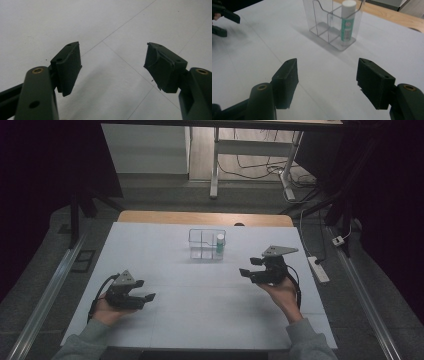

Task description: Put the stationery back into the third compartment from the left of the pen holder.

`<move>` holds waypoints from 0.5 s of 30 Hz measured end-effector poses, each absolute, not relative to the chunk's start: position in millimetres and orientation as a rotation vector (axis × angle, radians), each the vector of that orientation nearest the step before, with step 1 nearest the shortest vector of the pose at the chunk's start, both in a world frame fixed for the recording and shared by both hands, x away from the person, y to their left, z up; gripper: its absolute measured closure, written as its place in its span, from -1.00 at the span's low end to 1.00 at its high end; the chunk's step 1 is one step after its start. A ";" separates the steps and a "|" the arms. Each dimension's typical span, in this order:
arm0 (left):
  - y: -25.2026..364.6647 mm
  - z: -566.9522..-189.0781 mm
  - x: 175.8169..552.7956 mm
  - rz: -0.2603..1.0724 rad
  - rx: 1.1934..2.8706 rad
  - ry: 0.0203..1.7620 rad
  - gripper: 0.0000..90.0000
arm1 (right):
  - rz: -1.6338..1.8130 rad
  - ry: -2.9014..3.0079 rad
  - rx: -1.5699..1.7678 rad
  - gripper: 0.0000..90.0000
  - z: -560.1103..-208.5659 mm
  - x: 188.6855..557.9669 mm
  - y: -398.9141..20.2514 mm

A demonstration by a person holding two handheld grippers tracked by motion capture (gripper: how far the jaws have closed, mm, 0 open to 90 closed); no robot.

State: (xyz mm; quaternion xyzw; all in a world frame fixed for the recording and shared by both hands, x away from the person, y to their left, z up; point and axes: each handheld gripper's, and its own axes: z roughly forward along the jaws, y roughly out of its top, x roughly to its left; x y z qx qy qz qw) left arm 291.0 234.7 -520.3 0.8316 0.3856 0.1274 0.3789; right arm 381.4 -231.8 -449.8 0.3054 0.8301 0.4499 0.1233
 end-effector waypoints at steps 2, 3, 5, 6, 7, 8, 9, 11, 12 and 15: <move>234.0 -520.3 290.6 0.325 2.125 0.984 -0.36 | 1.308 2.420 0.896 -0.27 -453.5 375.3 -237.8; 233.6 -520.4 290.4 0.325 2.126 0.981 -0.36 | 1.295 2.418 0.898 -0.27 -455.5 372.2 -241.1; 233.1 -520.4 290.5 0.326 2.133 0.974 -0.36 | 1.291 2.396 0.906 -0.27 -459.9 364.9 -248.9; 232.5 -520.7 290.5 0.324 2.129 0.976 -0.36 | 1.304 2.387 0.912 -0.27 -462.6 361.5 -253.0; 232.5 -520.7 290.6 0.324 2.134 0.974 -0.36 | 1.306 2.386 0.917 -0.27 -465.1 357.9 -257.5; 232.0 -520.9 290.7 0.323 2.130 0.976 -0.36 | 1.304 2.383 0.918 -0.27 -467.8 354.4 -261.7; 231.8 -520.9 290.8 0.323 2.130 0.976 -0.36 | 1.300 2.382 0.919 -0.27 -470.4 351.1 -265.7; 231.5 -520.9 291.1 0.322 2.127 0.977 -0.36 | 1.285 2.386 0.928 -0.27 -474.4 345.8 -273.6; 231.5 -520.9 291.1 0.322 2.127 0.977 -0.36 | 1.288 2.385 0.936 -0.28 -476.7 342.9 -278.2; 232.1 -521.4 291.9 0.321 2.125 0.981 -0.36 | 1.298 2.382 0.957 -0.29 -481.5 337.9 -287.6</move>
